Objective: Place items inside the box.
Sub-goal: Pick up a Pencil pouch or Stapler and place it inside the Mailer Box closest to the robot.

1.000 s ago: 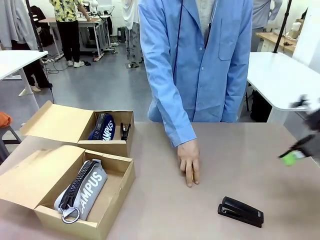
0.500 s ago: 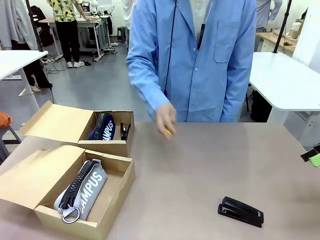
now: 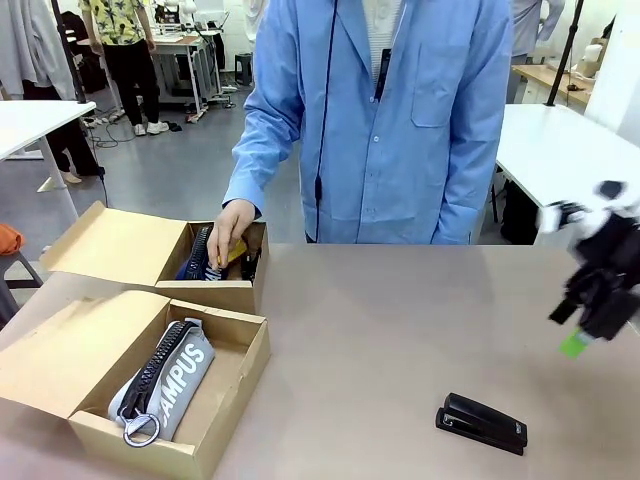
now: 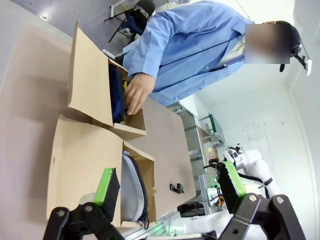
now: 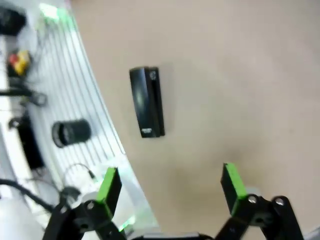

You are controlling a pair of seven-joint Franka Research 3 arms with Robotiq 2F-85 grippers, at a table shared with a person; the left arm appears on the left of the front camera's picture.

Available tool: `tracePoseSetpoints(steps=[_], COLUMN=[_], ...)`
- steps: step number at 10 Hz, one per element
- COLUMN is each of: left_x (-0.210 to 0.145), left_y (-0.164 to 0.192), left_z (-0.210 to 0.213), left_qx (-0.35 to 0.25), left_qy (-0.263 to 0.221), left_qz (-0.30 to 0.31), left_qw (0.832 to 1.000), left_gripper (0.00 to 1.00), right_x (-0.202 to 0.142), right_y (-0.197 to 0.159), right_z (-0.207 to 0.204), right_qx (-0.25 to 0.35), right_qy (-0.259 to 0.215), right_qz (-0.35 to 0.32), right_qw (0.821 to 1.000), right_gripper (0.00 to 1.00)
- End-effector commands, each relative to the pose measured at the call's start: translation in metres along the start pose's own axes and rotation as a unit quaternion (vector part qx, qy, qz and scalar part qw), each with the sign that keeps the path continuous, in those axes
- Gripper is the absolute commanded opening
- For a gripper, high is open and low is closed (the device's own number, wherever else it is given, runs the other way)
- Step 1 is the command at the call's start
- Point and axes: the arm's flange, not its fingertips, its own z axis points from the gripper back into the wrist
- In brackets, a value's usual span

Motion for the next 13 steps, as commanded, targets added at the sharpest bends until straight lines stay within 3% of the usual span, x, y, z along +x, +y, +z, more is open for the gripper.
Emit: tracePoseSetpoints(steps=[1,2,3,4,9,10,11,13], left_x=[0.000,0.000,0.000,0.000,0.000,0.000,0.000,0.000], left_y=[-0.002,-0.002,-0.002,-0.002,-0.002,-0.002,-0.002,-0.002], left_z=[-0.001,-0.001,-0.001,-0.001,-0.001,-0.001,-0.001,-0.001], left_qx=[-0.011,-0.011,-0.011,-0.011,-0.011,-0.011,-0.011,-0.011], left_qy=[-0.006,-0.006,-0.006,-0.006,-0.006,-0.006,-0.006,-0.006], left_qz=[-0.008,-0.008,-0.008,-0.008,-0.008,-0.008,-0.008,-0.008], left_qw=[1.000,1.000,1.000,1.000,1.000,1.000,1.000,1.000], left_gripper=[1.00,1.00,1.00,1.00,1.00,1.00,1.00,1.00], right_x=[0.035,0.057,0.064,0.055,0.055,0.061,0.059,0.050], right_y=[0.017,0.030,0.038,0.028,0.024,0.014,0.026,0.057], right_z=[-0.058,-0.102,-0.127,-0.060,-0.060,-0.064,-0.080,-0.110], right_qx=[-0.028,-0.022,-0.018,-0.006,-0.008,-0.008,-0.070,-0.106], right_qy=[0.116,0.192,0.230,0.124,0.128,0.107,0.111,0.084], right_qz=[0.050,0.085,0.103,0.067,0.059,0.075,0.091,0.097], right_qw=[0.992,0.977,0.967,0.990,0.990,0.991,0.987,0.986], right_gripper=[1.00,1.00,1.00,1.00,1.00,1.00,1.00,1.00])
